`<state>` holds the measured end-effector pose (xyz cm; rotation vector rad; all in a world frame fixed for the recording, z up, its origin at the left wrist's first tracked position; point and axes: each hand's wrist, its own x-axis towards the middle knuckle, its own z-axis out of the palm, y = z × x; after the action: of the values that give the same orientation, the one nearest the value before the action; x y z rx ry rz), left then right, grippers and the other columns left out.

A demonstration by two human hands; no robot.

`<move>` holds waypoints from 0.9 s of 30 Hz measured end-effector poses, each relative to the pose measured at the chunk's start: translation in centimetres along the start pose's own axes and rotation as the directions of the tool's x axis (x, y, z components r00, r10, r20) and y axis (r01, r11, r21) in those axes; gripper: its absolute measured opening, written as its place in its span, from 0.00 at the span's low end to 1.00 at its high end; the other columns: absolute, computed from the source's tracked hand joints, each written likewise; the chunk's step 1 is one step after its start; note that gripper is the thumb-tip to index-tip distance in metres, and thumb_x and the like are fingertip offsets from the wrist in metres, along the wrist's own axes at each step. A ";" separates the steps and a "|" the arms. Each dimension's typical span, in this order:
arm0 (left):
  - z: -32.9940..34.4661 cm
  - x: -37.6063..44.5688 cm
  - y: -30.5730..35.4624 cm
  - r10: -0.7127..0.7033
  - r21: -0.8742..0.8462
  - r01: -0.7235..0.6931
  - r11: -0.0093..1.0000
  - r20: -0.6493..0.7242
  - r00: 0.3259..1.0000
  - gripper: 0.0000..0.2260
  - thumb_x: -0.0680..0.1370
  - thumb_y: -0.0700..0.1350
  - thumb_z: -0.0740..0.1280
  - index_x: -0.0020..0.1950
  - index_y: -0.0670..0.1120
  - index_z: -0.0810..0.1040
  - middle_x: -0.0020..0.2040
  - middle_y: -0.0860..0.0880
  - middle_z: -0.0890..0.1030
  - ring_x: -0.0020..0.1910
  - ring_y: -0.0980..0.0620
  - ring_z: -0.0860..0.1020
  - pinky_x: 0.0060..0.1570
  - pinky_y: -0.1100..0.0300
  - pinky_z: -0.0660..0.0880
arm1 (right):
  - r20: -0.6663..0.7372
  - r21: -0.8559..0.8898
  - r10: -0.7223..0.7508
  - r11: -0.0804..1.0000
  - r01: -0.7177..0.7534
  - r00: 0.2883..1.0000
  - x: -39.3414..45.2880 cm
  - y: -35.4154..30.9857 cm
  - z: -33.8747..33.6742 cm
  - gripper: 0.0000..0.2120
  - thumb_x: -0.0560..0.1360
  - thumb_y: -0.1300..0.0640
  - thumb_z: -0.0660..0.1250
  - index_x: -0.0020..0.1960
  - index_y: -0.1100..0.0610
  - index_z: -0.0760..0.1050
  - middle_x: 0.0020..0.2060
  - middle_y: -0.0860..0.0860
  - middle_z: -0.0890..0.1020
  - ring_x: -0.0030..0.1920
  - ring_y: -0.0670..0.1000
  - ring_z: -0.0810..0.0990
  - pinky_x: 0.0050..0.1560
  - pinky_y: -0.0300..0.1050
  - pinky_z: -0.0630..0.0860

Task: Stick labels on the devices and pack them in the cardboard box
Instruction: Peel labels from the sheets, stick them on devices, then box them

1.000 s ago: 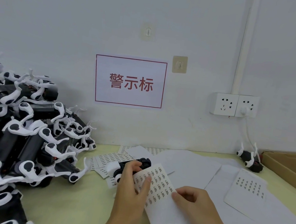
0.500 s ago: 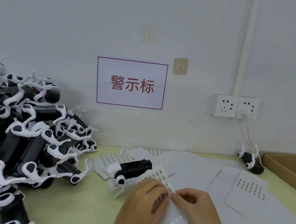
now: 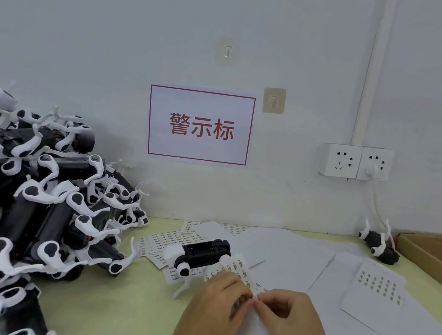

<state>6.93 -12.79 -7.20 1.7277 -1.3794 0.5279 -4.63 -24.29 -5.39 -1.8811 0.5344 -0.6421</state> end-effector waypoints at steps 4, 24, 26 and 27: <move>0.0 0.0 0.0 0.048 0.058 -0.049 0.997 0.022 0.999 0.06 0.79 0.44 0.68 0.46 0.45 0.83 0.44 0.51 0.80 0.45 0.53 0.76 0.47 0.61 0.73 | 0.003 -0.052 -0.031 0.998 0.031 1.000 -0.1 0.0 0.2 0.10 0.73 0.62 0.74 0.35 0.53 0.85 0.33 0.46 0.86 0.36 0.43 0.84 0.40 0.32 0.76; 0.0 0.1 0.1 -0.009 0.054 0.007 0.998 0.037 0.999 0.04 0.76 0.43 0.69 0.44 0.45 0.83 0.43 0.51 0.80 0.45 0.55 0.76 0.47 0.63 0.73 | 0.005 -0.071 -0.038 0.997 0.038 0.999 0.1 0.4 0.6 0.06 0.73 0.59 0.75 0.38 0.53 0.86 0.34 0.45 0.86 0.36 0.41 0.84 0.40 0.31 0.74; 0.0 0.0 0.2 -0.038 0.014 0.037 0.999 0.044 0.998 0.06 0.78 0.44 0.67 0.46 0.44 0.82 0.45 0.51 0.80 0.47 0.55 0.75 0.50 0.63 0.72 | 0.016 -0.074 -0.040 0.996 0.041 0.999 0.0 0.4 0.5 0.06 0.74 0.59 0.75 0.39 0.53 0.86 0.34 0.45 0.86 0.38 0.42 0.84 0.42 0.32 0.75; 0.0 0.0 0.2 -0.037 0.003 0.037 0.999 0.045 0.998 0.06 0.78 0.45 0.67 0.47 0.44 0.82 0.46 0.52 0.80 0.48 0.56 0.75 0.51 0.63 0.72 | 0.016 -0.073 -0.039 0.996 0.040 0.999 0.0 0.4 0.4 0.05 0.74 0.59 0.74 0.39 0.52 0.86 0.35 0.45 0.86 0.39 0.42 0.85 0.43 0.34 0.76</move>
<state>6.73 -12.79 -7.16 1.7731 -1.3759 0.4724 -4.36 -24.16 -5.88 -1.9685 0.5187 -0.6412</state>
